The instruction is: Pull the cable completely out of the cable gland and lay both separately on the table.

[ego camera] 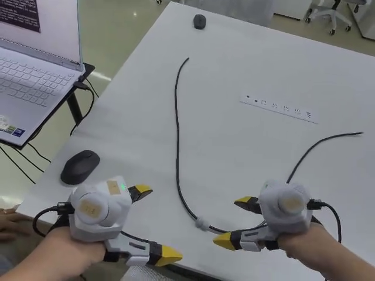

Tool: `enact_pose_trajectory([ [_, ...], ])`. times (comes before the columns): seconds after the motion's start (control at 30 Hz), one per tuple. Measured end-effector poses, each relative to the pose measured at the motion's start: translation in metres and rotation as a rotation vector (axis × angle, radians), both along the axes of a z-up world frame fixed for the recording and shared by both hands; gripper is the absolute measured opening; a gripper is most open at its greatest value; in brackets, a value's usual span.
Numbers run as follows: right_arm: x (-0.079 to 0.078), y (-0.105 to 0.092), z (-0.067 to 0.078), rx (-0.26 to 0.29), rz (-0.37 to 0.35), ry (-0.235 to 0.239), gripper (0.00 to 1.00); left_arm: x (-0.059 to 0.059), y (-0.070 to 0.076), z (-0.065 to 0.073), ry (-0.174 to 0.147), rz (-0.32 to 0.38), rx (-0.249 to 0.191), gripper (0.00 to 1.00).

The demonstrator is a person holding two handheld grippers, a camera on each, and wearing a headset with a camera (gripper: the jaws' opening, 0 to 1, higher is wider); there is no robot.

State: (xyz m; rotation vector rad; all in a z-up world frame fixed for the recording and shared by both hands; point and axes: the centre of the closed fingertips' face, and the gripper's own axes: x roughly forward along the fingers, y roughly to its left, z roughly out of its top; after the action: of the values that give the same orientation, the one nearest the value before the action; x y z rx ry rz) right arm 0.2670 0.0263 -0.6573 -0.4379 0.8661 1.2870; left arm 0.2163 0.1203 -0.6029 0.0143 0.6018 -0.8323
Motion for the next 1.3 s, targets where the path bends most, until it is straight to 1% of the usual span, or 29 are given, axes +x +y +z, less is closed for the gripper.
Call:
enact_pose_trajectory([
  [0.13,-0.001,0.005,-0.009,-0.032,0.028,0.011,0.56,-0.002,0.000,-0.002,0.003,0.004,0.002,0.92],
  [0.2,-0.001,0.007,-0.016,-0.054,0.039,0.012,0.53,-0.005,0.000,-0.004,0.008,-0.001,0.003,0.91],
  [0.23,-0.001,0.007,-0.021,-0.070,0.044,0.022,0.52,-0.006,0.000,-0.005,0.009,0.000,0.004,0.92],
  [0.33,-0.002,0.011,-0.028,-0.085,0.059,0.025,0.46,-0.009,0.001,-0.009,0.017,0.003,0.000,0.92],
  [0.43,-0.004,0.014,-0.036,-0.109,0.078,0.038,0.37,-0.012,0.001,-0.012,0.025,0.001,0.001,0.91],
  [0.5,-0.003,0.014,-0.041,-0.123,0.087,0.039,0.35,-0.013,0.002,-0.013,0.025,0.007,0.003,0.92],
  [0.57,-0.003,0.016,-0.043,-0.128,0.089,0.038,0.34,-0.014,0.002,-0.013,0.027,0.011,0.002,0.92],
  [0.7,-0.002,0.021,-0.045,-0.129,0.095,0.044,0.30,-0.016,0.002,-0.013,0.030,0.007,0.006,0.92],
  [0.8,-0.001,0.022,-0.050,-0.150,0.105,0.043,0.26,-0.017,0.001,-0.014,0.035,0.003,0.002,0.91],
  [0.97,-0.002,0.025,-0.055,-0.166,0.107,0.051,0.22,-0.020,-0.001,-0.017,0.043,-0.012,0.006,0.90],
  [1.1,-0.002,0.026,-0.058,-0.173,0.110,0.051,0.17,-0.020,0.001,-0.019,0.049,-0.012,0.007,0.89],
  [1.17,-0.002,0.027,-0.059,-0.174,0.110,0.055,0.16,-0.020,0.001,-0.020,0.051,-0.013,0.007,0.89],
  [1.23,0.001,0.028,-0.060,-0.173,0.104,0.043,0.13,-0.020,0.001,-0.020,0.051,-0.013,0.006,0.89],
  [1.3,0.001,0.029,-0.059,-0.172,0.098,0.045,0.13,-0.020,0.001,-0.020,0.048,-0.015,0.002,0.90],
])
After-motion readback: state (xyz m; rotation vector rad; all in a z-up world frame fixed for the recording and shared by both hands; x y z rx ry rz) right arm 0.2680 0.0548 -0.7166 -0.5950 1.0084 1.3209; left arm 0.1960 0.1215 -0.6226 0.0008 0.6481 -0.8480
